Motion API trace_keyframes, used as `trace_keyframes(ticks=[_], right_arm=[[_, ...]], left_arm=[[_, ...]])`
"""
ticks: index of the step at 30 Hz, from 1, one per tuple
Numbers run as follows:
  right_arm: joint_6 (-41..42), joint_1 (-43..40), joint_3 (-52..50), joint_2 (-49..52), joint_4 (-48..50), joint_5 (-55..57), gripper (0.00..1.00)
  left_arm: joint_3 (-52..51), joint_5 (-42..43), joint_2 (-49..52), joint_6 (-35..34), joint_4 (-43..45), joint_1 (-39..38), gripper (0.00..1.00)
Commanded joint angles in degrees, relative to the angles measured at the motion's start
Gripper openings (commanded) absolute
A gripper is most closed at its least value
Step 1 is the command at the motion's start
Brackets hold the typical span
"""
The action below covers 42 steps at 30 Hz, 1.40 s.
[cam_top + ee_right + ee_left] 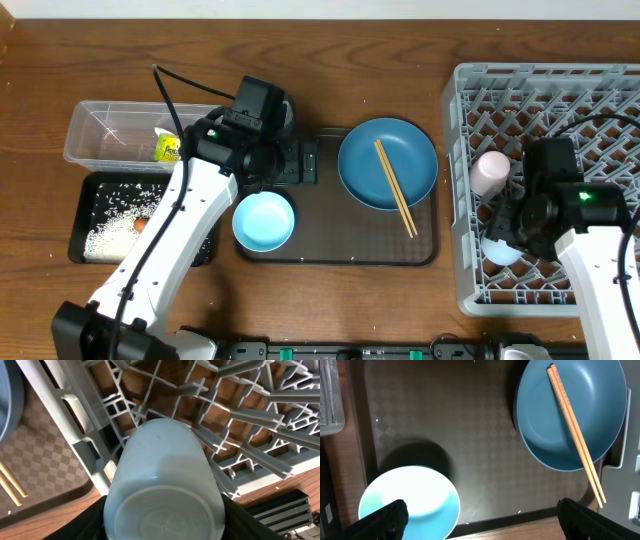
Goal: Sort waste into correct bins and load items into the dishwasher rack
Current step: 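Lower the light-blue cup into the rack and open the right gripper, then move the right gripper left over the blue plate and chopsticks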
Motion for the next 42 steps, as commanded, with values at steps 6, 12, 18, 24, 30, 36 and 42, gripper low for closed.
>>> trace_keyframes(ticks=[6,12,18,24,30,36,42], right_arm=[[1.09,-1.18,-0.48,-0.35,0.39,0.39,0.73],[1.07,-1.18,-0.48,-0.35,0.37,0.15,0.89],[1.05,-1.18,-0.48,-0.35,0.39,-0.13,0.91],[1.03,-1.18,-0.46,-0.35,0.42,-0.48,0.91],[-5.95,-1.18,-0.46,-0.35,1.55,-8.92,0.87],[-15.74,-0.81,-0.44,-0.35,4.96,-27.21,0.83],[-16.98,0.74,-0.42,-0.35,9.81,-35.19,0.77]], left_arm=[[-0.22,-0.35,0.33,0.15,-0.33,0.2,0.98],[-0.22,-0.35,0.33,0.15,-0.33,0.2,0.98],[-0.22,-0.35,0.33,0.15,-0.33,0.2,0.98],[-0.22,-0.35,0.33,0.15,-0.33,0.2,0.98],[-0.22,-0.35,0.33,0.15,-0.33,0.2,0.98],[-0.22,-0.35,0.33,0.15,-0.33,0.2,0.98],[-0.22,-0.35,0.33,0.15,-0.33,0.2,0.98]])
